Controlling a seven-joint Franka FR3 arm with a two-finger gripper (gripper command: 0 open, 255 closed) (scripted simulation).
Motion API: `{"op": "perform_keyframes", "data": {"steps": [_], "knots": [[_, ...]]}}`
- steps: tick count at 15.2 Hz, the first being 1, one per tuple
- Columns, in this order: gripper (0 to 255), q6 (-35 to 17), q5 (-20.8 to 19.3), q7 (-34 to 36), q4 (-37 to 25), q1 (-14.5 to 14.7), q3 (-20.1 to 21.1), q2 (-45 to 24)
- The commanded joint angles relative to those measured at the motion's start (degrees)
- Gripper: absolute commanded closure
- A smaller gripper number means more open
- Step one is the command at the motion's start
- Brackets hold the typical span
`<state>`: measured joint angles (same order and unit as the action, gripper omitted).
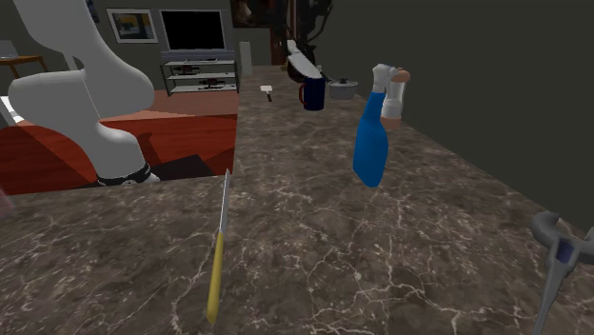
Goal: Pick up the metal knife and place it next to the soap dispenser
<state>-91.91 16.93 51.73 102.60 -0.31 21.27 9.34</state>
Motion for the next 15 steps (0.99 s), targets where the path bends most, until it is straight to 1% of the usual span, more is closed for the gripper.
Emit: {"op": "perform_keyframes", "data": {"steps": [1, 4, 8, 15], "knots": [[255, 0.6, 0.8, -2.8, 3.5, -0.9, -1.7, 3.5], [255, 1.8, 1.3, -7.0, 7.9, -2.0, -4.6, 8.1], [255, 3.7, 0.8, -12.4, 12.7, -3.5, -8.6, 13.4], [255, 7.3, -2.4, -21.5, 18.7, -6.3, -15.9, 20.5]]}}
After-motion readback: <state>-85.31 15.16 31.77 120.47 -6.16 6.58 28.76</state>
